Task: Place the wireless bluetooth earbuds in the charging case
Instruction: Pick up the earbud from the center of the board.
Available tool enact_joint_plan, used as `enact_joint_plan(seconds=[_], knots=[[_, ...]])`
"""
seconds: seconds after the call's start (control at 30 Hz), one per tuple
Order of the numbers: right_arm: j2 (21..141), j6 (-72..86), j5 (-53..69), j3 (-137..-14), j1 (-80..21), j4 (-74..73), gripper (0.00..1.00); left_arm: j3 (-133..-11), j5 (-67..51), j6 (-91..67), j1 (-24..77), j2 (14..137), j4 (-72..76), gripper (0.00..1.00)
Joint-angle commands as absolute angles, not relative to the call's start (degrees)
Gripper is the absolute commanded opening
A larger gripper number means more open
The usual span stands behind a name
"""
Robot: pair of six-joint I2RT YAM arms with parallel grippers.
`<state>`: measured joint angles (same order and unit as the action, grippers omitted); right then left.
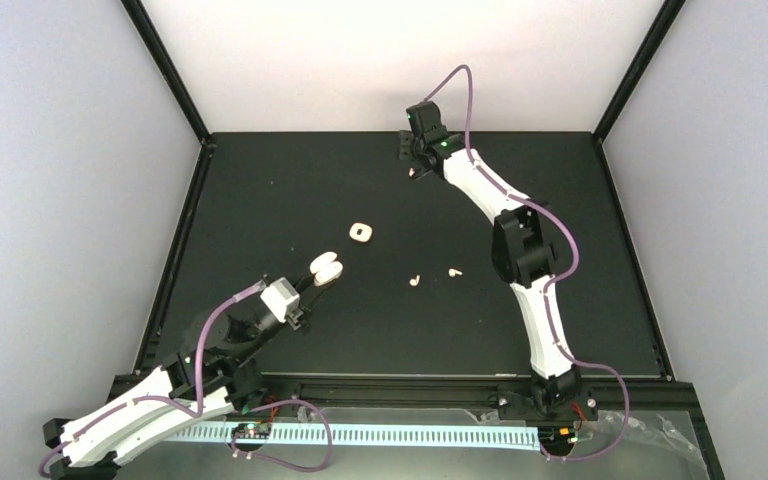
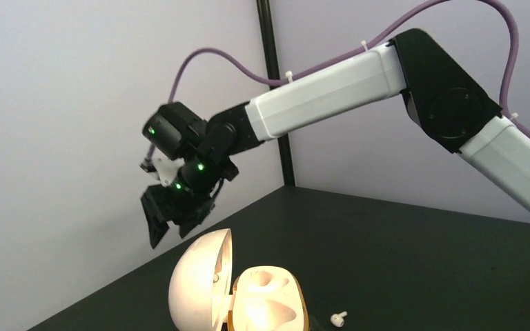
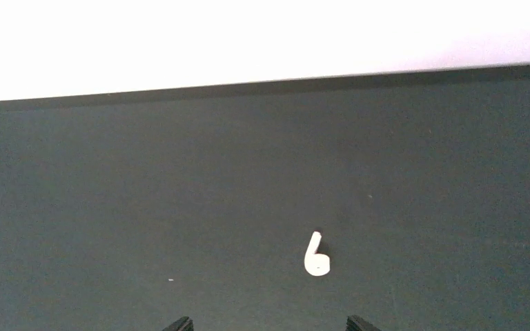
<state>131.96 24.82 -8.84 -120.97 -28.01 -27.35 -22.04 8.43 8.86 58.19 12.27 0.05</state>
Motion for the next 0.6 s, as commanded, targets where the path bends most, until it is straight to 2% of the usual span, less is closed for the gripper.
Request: enact_joint_plan(seconds=[0.0, 0.33, 0.57], knots=[[135.5, 27.0, -10.3, -122.9, -26.3, -26.4, 0.57, -22.3, 12.6, 12.1, 58.3, 13.4, 0.9, 0.02], [143.1, 29.6, -9.5, -131.0, -25.7, -24.8, 0.56, -22.0, 12.7, 14.5, 58.4, 14.0, -0.6, 0.02], [145.8, 33.1, -8.2, -132.3, -25.6, -25.1, 0.56, -22.1, 11.8, 14.9, 58.4, 14.5, -0.4, 0.01]])
